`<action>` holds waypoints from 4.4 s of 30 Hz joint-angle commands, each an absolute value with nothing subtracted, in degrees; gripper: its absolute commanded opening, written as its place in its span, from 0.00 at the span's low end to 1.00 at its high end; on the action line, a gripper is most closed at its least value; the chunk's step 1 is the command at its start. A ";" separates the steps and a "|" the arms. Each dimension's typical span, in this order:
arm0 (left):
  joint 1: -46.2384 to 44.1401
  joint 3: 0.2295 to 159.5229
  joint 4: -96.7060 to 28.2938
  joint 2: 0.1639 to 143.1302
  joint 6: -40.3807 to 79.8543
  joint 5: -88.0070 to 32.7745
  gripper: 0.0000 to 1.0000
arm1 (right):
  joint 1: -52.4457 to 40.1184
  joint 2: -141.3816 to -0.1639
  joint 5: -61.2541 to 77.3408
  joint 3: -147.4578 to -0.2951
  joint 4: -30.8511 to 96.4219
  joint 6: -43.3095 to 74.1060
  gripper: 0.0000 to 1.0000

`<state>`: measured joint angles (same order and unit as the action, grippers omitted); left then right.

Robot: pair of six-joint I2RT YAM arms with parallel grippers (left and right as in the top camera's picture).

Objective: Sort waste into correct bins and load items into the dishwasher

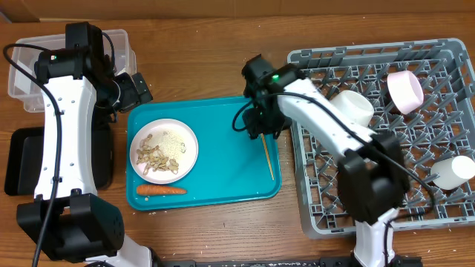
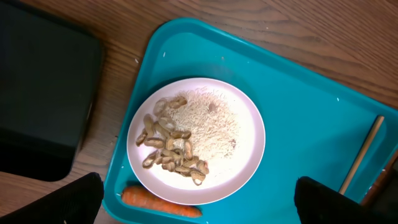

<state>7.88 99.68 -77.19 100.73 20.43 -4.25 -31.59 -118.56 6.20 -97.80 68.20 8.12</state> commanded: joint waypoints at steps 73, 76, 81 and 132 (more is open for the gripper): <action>3.03 99.35 -71.09 100.01 19.27 -8.43 1.00 | -14.09 -106.48 -1.15 -102.48 81.97 8.75 0.15; -1.10 99.35 -65.32 100.27 19.66 -8.38 1.00 | -12.51 -104.81 -1.17 -104.40 82.00 8.58 0.30; -5.48 99.37 -54.74 103.50 26.59 -8.40 1.00 | -8.12 -102.06 -1.19 -107.15 82.61 6.17 0.36; -9.32 99.96 -17.63 133.40 41.52 5.43 0.95 | 11.97 -102.26 9.34 -111.37 77.69 5.52 0.56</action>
<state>-9.04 99.46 -18.17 131.31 43.64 2.90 11.97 -102.13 8.38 -110.19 77.58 5.93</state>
